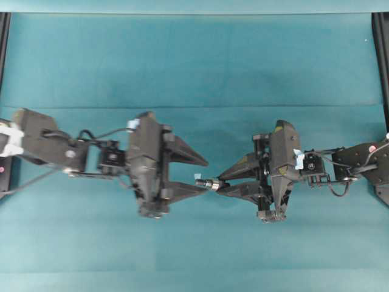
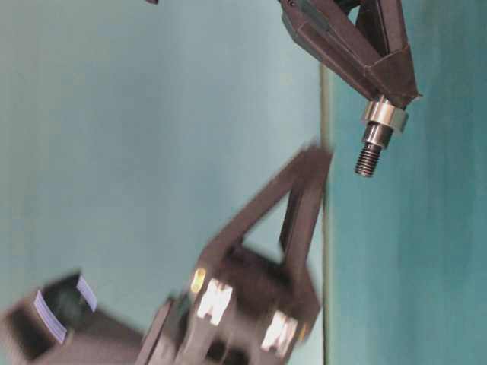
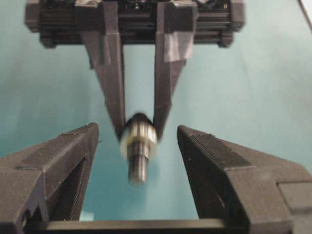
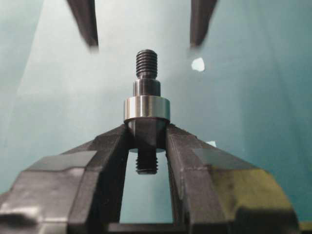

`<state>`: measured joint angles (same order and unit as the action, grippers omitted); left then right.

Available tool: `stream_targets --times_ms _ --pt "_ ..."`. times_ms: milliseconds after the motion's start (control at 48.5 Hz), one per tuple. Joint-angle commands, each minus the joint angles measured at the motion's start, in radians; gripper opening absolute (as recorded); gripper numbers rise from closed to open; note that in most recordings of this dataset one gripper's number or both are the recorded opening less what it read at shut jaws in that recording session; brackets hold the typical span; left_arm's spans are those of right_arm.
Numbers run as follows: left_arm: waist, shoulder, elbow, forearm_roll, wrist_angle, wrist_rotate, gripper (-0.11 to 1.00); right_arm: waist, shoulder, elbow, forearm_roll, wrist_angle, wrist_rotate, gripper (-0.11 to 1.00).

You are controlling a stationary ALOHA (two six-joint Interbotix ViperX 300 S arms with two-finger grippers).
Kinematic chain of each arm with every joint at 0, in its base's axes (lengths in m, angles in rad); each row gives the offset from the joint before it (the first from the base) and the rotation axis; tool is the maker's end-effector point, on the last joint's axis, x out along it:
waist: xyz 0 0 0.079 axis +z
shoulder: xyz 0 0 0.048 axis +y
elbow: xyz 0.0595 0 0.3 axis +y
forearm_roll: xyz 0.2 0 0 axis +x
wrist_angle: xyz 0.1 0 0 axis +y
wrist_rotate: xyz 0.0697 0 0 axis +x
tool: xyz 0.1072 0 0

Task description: Insert the washer onto the shaft with both hands.

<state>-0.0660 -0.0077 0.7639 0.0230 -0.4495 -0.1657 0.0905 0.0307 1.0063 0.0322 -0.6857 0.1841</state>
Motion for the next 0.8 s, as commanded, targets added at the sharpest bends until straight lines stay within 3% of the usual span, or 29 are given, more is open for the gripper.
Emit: stream_targets --times_ms 0,309,784 --pt "-0.002 -0.066 0.032 0.003 -0.005 0.002 0.73 0.000 -0.009 -0.011 0.002 -0.006 0.008 0.00" --pt "-0.003 -0.179 0.149 0.003 -0.005 0.002 0.73 0.000 -0.009 -0.011 0.002 0.003 0.008 0.00" --pt "-0.002 -0.202 0.166 0.003 -0.005 0.002 0.73 0.000 -0.008 -0.011 0.002 0.003 0.008 0.00"
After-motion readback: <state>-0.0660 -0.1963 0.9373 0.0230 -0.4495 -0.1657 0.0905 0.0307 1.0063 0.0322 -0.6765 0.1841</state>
